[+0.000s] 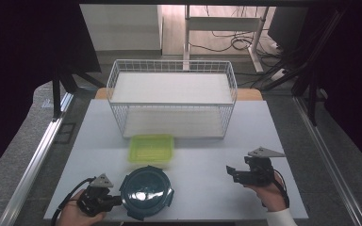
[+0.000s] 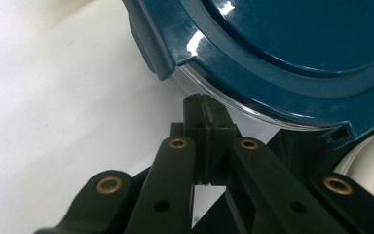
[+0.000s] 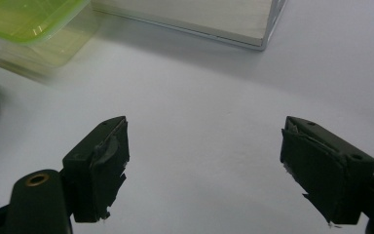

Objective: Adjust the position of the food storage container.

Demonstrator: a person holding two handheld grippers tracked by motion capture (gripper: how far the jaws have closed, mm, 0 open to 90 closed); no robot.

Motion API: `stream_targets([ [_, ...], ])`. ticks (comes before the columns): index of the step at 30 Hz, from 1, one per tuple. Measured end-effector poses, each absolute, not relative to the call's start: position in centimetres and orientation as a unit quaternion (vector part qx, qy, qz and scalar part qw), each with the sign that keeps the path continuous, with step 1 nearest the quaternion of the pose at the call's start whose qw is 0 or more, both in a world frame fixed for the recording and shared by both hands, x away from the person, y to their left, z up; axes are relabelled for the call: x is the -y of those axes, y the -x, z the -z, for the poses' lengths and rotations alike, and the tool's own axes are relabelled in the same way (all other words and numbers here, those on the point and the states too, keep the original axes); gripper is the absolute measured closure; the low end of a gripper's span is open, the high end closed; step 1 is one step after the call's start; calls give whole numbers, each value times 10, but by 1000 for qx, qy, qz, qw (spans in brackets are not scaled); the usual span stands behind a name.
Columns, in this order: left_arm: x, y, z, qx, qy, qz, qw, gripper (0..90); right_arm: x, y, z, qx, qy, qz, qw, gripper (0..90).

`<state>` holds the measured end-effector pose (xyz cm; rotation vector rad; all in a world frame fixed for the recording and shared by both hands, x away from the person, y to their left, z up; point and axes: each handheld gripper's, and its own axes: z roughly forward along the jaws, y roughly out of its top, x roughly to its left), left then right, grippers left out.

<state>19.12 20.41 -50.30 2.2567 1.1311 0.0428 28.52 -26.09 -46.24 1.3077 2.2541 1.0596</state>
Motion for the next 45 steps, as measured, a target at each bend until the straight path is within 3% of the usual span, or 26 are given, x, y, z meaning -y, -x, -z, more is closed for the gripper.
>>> stream_targets([
  [13,-157,-202,502,-381,-869,3,316,900,264,-286,463,-791,-459,-371,164,177],
  [20,-153,-203,504,-377,-869,7,322,900,263,-285,462,-791,-458,-371,163,177],
  [27,-177,-203,504,-400,-847,26,348,900,265,-284,461,-789,-459,-374,164,177],
  [34,-205,-209,488,-445,-811,-8,380,871,265,-283,460,-787,-460,-377,164,177],
  [36,-212,-212,481,-457,-797,-27,394,806,265,-283,459,-786,-459,-380,163,177],
  [37,-217,-215,473,-471,-783,-39,405,683,264,-283,459,-786,-459,-383,158,177],
  [40,-219,-219,466,-481,-776,-50,406,529,263,-284,460,-788,-457,-383,156,178],
  [41,-219,-220,461,-488,-772,-57,403,529,262,-285,461,-789,-455,-383,154,178],
  [45,-219,-226,451,-503,-764,-56,400,292,253,-287,462,-796,-443,-384,149,178],
])
